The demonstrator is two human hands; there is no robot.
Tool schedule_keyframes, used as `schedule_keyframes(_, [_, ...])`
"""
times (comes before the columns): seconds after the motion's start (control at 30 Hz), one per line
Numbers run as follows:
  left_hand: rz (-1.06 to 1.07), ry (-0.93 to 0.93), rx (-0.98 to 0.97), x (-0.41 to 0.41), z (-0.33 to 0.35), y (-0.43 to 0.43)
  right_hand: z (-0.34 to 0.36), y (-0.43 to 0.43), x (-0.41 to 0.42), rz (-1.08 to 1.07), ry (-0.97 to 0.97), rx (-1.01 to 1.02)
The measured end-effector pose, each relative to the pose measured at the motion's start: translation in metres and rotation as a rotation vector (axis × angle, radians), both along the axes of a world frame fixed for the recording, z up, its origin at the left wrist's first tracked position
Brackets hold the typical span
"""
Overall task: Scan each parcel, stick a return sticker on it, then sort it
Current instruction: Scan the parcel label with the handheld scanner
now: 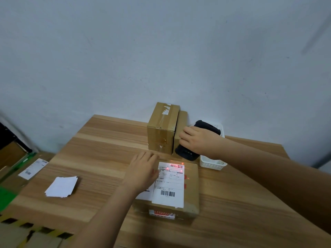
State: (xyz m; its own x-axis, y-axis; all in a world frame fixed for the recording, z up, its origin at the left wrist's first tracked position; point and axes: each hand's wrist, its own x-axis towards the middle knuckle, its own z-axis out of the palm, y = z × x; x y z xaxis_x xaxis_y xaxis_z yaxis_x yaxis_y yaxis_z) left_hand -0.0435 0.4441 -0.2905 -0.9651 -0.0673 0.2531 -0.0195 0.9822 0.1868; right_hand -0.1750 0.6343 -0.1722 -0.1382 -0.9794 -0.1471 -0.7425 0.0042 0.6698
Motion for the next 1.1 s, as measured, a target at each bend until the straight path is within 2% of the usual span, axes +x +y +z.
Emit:
schedule_keyframes(0.27, [0.002,-0.005,0.004,-0.001,-0.004,-0.007,-0.005,-0.001,-0.003,0.033,-0.064,-0.028])
schedule_keyframes(0.4, [0.0,0.008,0.031,0.0,-0.004,-0.015,-0.009,-0.011,-0.003,-0.106,-0.137,-0.048])
schedule_keyframes(0.5, [0.028,0.036,0.055,0.004,0.001,-0.026,-0.027,-0.027,0.001,-0.301,-0.285,-0.204])
schedule_keyframes(0.63, [0.075,0.076,0.056,0.019,0.001,-0.064,-0.053,-0.064,0.021,-0.529,-0.602,-0.437])
schedule_keyframes(0.77, [0.164,0.08,0.044,0.04,-0.004,-0.119,-0.075,-0.12,0.045,-0.668,-0.85,-0.625])
schedule_keyframes(0.83, [0.204,0.024,0.063,0.051,-0.01,-0.15,-0.088,-0.152,0.057,-0.724,-0.94,-0.696])
schedule_keyframes(0.97, [0.238,-0.065,0.085,0.077,-0.029,-0.213,-0.118,-0.219,0.079,-0.84,-1.132,-0.77])
schedule_keyframes(1.1, [0.24,-0.172,0.167,0.103,-0.062,-0.273,-0.16,-0.274,0.1,-1.033,-1.173,-0.756])
